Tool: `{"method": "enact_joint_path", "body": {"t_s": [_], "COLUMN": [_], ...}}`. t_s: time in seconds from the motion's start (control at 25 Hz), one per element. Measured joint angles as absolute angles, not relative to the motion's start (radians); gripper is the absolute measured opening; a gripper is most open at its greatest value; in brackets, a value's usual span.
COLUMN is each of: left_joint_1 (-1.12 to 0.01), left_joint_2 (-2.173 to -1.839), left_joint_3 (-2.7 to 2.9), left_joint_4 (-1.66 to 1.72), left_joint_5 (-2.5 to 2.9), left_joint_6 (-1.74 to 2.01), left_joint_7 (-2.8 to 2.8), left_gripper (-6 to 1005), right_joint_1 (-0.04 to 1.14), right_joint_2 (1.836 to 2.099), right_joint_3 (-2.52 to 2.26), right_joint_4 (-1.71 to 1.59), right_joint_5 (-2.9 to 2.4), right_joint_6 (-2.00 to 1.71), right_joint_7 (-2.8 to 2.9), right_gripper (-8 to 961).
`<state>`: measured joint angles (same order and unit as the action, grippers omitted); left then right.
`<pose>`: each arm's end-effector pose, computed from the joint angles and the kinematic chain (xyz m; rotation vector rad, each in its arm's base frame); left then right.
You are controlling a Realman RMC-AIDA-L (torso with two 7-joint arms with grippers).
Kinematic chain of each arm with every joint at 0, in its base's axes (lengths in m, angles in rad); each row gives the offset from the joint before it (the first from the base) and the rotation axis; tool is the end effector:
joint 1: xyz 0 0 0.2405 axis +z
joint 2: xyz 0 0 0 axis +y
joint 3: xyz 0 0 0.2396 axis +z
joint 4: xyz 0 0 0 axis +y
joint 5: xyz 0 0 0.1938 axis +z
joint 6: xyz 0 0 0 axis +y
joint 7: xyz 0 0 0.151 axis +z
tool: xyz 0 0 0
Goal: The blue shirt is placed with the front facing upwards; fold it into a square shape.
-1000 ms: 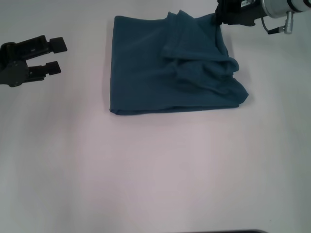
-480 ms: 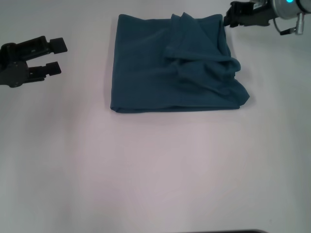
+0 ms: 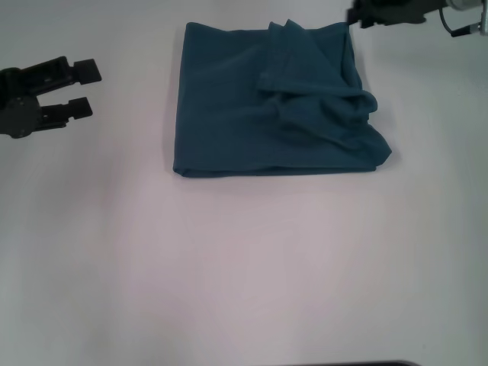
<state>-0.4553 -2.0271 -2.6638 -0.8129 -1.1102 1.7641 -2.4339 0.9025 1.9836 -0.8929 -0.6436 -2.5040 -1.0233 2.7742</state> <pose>-0.2582 0.2958 0.0685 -2.1819 -1.9561 -0.9887 0.2056 0.4394 0.0236 -2.0064 1.5940 0.1907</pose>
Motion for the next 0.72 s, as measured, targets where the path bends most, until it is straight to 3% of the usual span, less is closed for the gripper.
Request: {"method": "enact_joint_path", "body": {"t_s": [0.44, 0.56, 0.72], "left_joint_1": [-0.444, -0.442, -0.441], "left_joint_2": [-1.999, -1.999, -1.999], "left_joint_3": [-2.665, -2.668, -2.668], "left_joint_4": [-0.811, -0.811, -0.812], "left_joint_5": [-1.086, -1.087, -1.091], "left_joint_6": [1.769, 1.771, 1.773], "left_joint_7": [-2.459, -2.459, -2.465], "left_gripper": [946, 946, 945], "right_joint_1": [0.915, 0.935, 0.959], "right_joint_2": [1.981, 2.002, 2.049], "right_joint_3": [-0.925, -0.971, -1.022], "right_joint_4": [-0.79, -0.79, -0.787], "right_joint_5": [-2.405, -2.459, -2.546], "right_joint_6": [-1.391, -1.378, -1.321], "right_joint_7": [2.492, 2.49, 2.487], "right_gripper": [415, 520, 688]}}
